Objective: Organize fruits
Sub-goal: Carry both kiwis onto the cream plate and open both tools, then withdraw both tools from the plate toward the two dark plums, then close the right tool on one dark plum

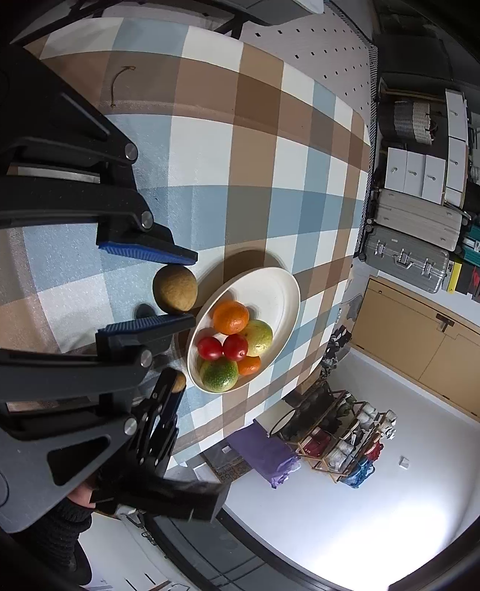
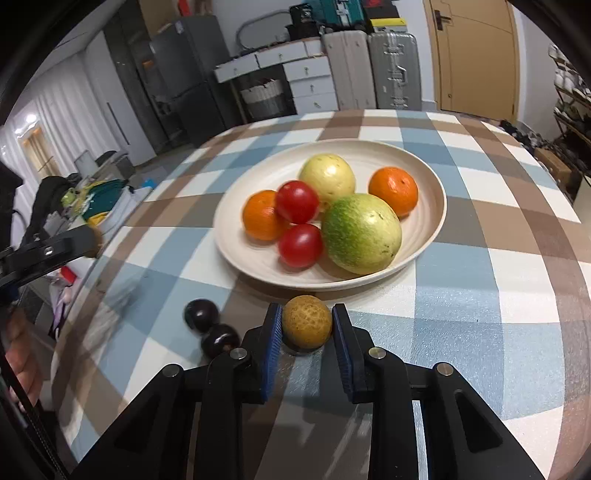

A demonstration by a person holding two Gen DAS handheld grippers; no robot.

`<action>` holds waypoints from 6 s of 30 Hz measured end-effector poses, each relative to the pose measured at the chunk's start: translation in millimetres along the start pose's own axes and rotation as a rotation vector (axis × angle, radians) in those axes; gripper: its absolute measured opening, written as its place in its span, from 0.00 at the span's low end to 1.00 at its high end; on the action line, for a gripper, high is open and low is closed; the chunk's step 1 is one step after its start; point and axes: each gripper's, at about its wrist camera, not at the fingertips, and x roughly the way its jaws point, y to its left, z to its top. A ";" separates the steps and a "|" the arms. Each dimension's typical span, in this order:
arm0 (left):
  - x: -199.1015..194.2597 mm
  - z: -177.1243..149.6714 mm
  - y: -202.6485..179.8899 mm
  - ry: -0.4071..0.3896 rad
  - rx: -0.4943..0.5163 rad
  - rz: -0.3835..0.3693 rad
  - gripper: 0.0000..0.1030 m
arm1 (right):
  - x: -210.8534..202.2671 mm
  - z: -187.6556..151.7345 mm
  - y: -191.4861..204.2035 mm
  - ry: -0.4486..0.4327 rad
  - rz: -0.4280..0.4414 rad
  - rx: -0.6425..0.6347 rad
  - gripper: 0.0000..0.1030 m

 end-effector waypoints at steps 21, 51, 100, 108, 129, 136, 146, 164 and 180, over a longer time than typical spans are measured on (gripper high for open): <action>55.5 54.6 -55.4 0.062 0.088 0.011 0.23 | -48.6 54.5 -11.8 -0.170 0.146 0.029 0.26; 166.0 90.6 -54.9 0.165 0.086 -0.024 0.23 | -2.7 84.6 -51.5 -0.141 0.159 0.046 0.27; 53.7 44.5 -64.3 0.003 0.075 0.161 0.78 | -72.2 53.6 -7.7 -0.276 0.173 0.009 0.65; 28.6 26.5 -54.3 -0.039 0.041 0.219 0.99 | -90.7 36.9 3.7 -0.308 0.170 -0.010 0.80; 5.4 -39.5 -24.6 -0.017 -0.035 0.252 0.99 | -63.0 -18.2 28.5 -0.182 0.185 -0.053 0.87; 8.1 -50.8 -7.7 -0.002 -0.073 0.252 0.99 | -37.8 -22.0 34.1 -0.106 0.180 -0.076 0.86; 14.7 -50.6 17.0 0.008 -0.116 0.260 0.99 | -3.6 -17.0 35.9 -0.004 0.164 -0.083 0.68; 28.9 -46.0 21.6 0.035 -0.125 0.251 0.99 | 10.4 -10.9 35.3 0.045 0.185 -0.090 0.24; 69.9 -39.2 -27.3 0.123 -0.020 0.207 0.99 | -21.5 -16.1 -6.5 -0.049 0.224 0.025 0.24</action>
